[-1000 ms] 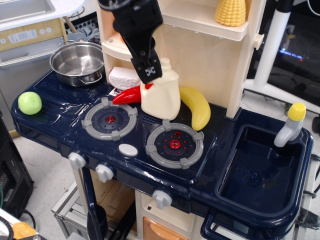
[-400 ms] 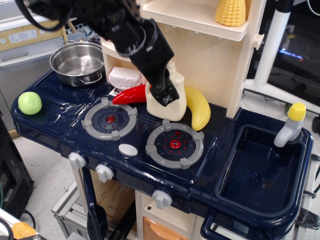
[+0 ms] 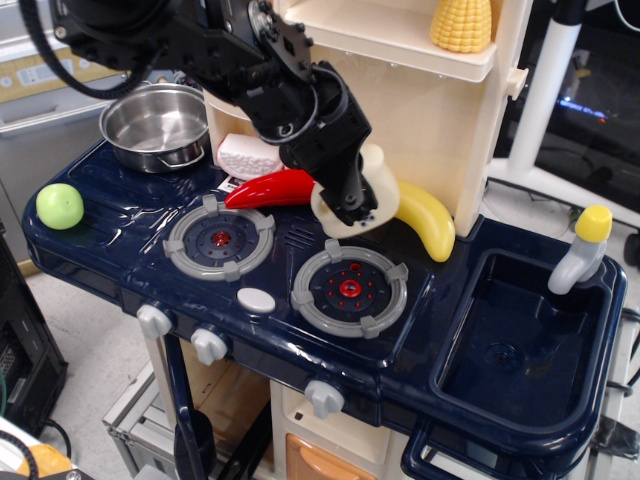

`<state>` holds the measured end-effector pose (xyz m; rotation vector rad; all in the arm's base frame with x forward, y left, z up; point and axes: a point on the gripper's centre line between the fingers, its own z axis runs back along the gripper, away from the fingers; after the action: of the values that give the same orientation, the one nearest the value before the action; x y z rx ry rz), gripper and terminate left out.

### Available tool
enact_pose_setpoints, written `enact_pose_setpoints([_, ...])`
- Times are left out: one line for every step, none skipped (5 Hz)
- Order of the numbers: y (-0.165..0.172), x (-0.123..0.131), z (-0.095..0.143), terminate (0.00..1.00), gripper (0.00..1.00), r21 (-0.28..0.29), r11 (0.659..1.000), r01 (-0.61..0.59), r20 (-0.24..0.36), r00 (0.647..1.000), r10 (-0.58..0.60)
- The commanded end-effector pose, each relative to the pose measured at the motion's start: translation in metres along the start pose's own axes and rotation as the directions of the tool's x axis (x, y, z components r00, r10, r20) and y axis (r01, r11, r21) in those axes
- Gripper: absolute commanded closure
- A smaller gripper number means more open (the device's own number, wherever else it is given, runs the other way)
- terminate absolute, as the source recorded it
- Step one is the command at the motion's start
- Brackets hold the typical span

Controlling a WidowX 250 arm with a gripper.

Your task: Put detergent in sink

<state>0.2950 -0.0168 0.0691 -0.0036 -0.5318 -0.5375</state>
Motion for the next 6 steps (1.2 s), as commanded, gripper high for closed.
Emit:
enact_pose_setpoints([-0.041, 0.038, 0.053, 0.0, 1.0, 0.155, 0.958, -0.24, -0.059, 0.966, 0.252])
enact_pose_setpoints([-0.081, 0.055, 0.045, 0.0, 1.0, 0.11, 0.878, -0.465, -0.025, 0.882, 0.47])
enact_pose_setpoints([-0.099, 0.067, 0.034, 0.0, 1.0, 0.114, 0.813, -0.57, -0.05, 0.814, 0.578])
enact_pose_setpoints([-0.104, 0.064, 0.025, 0.0, 1.0, 0.117, 0.775, -0.62, -0.05, 0.776, 0.629])
enact_pose_setpoints([-0.104, 0.064, 0.025, 0.0, 0.0, 0.117, 0.775, -0.62, -0.05, 0.776, 0.629])
enact_pose_setpoints([-0.104, 0.064, 0.025, 0.0, 0.0, 0.117, 0.775, -0.62, -0.05, 0.776, 0.629])
